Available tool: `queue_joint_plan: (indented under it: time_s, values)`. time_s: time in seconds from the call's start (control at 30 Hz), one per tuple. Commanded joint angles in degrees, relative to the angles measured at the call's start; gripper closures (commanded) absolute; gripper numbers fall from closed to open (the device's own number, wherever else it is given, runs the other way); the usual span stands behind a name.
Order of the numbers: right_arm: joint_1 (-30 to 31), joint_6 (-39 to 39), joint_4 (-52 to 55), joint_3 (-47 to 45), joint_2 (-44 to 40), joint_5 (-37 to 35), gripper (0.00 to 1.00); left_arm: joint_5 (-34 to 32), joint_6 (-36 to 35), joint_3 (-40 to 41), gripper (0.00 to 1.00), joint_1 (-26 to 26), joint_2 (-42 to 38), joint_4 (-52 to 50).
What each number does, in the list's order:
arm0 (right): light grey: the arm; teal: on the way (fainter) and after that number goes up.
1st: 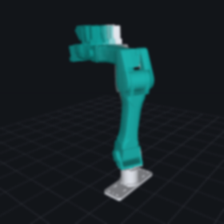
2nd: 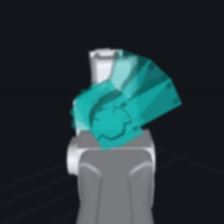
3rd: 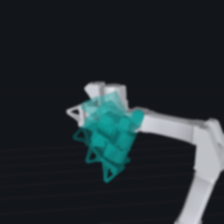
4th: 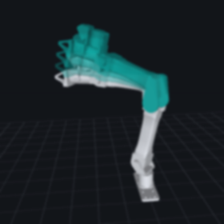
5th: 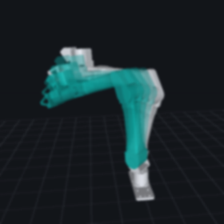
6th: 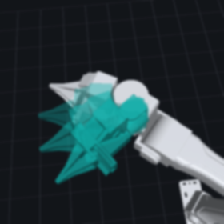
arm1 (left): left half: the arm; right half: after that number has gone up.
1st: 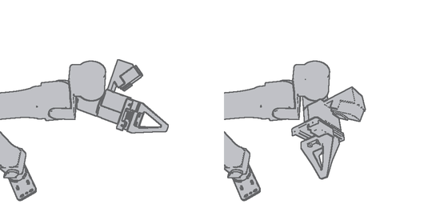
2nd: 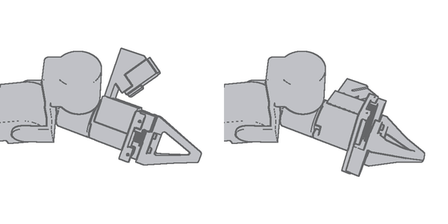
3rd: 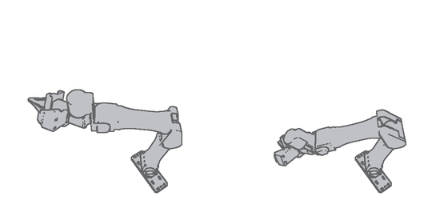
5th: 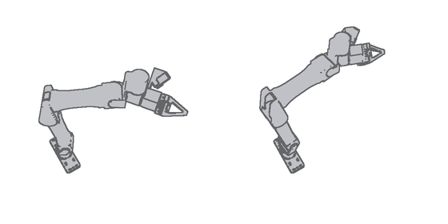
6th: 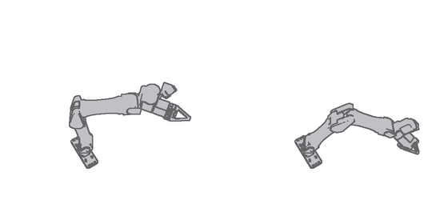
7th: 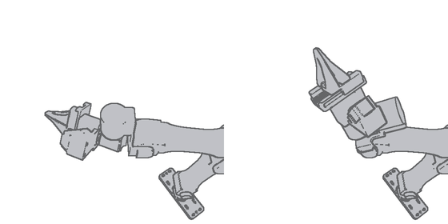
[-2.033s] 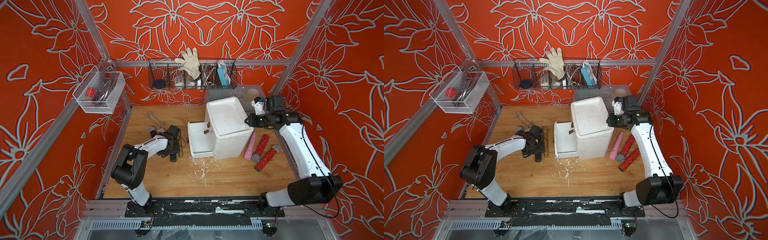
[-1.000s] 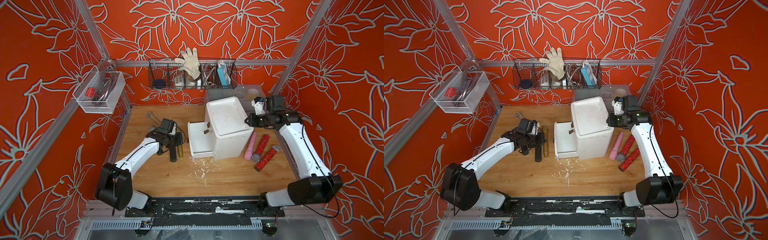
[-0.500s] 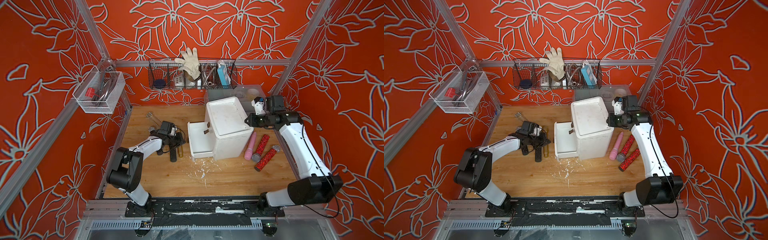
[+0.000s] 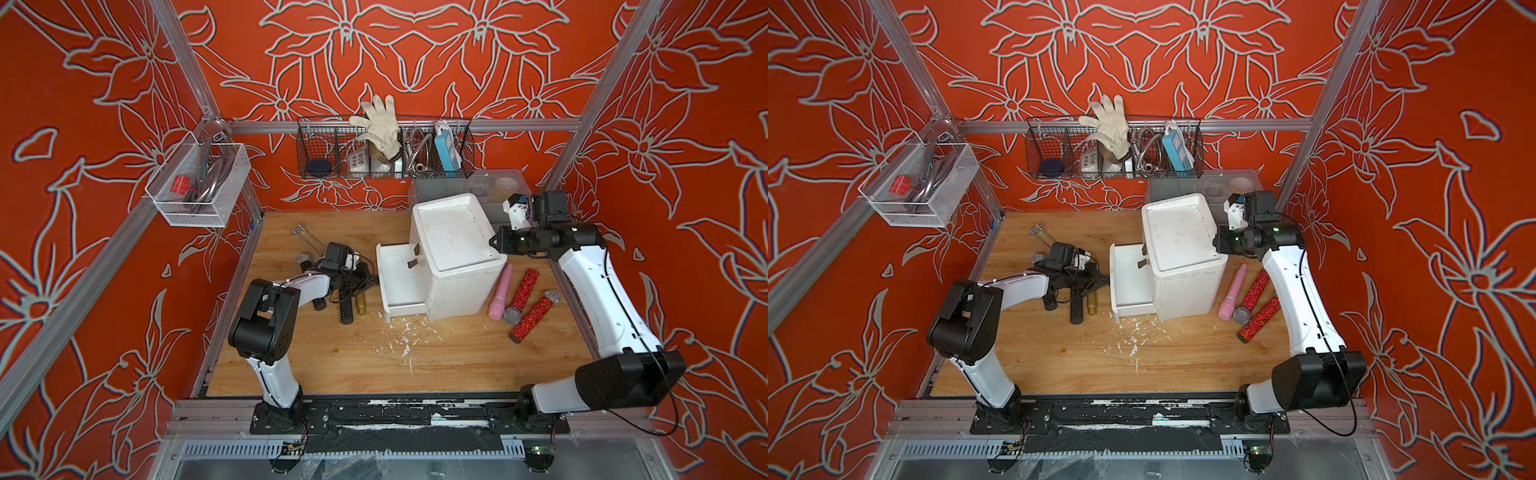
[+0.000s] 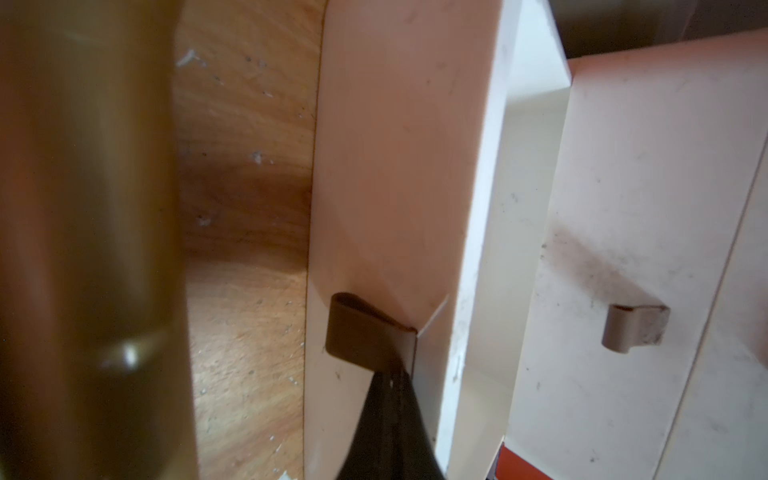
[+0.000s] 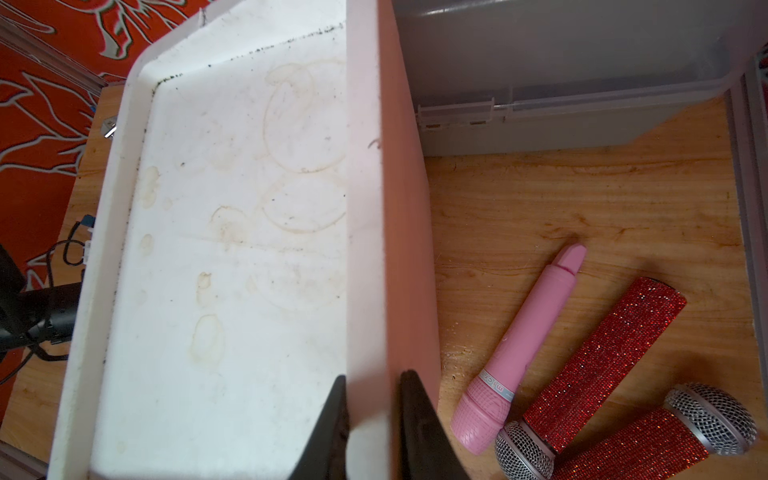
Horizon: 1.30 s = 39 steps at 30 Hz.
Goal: Take the microphone out of the drawer
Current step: Close the drawer in the storage box.
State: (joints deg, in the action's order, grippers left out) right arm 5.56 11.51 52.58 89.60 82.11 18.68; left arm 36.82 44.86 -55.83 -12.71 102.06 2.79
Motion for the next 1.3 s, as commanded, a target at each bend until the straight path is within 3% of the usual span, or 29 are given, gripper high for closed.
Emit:
queue_joint_plan:
  time_s: [0.0,0.73,1.17,1.2,1.27]
  values:
    - [0.3,1.4,0.3,0.2,0.6,4.2,1.0,2.0,1.7,-1.3,1.0,-0.9,1.4,3.0]
    - [0.3,1.4,0.5,0.2,0.9,5.8,1.0,2.3,8.5,-16.4,1.0,-11.5,13.7,6.4]
    - [0.3,1.1,0.5,0.1,0.8,5.8,1.0,2.0,7.7,-20.1,1.0,-13.4,16.1,4.3]
    - [0.3,0.9,0.8,0.4,0.9,5.5,0.98,1.8,7.0,-20.1,0.99,-13.3,15.8,3.4]
    - [0.3,0.3,1.7,1.4,1.0,3.8,0.78,1.3,5.1,-20.4,0.79,-13.2,14.4,0.6]
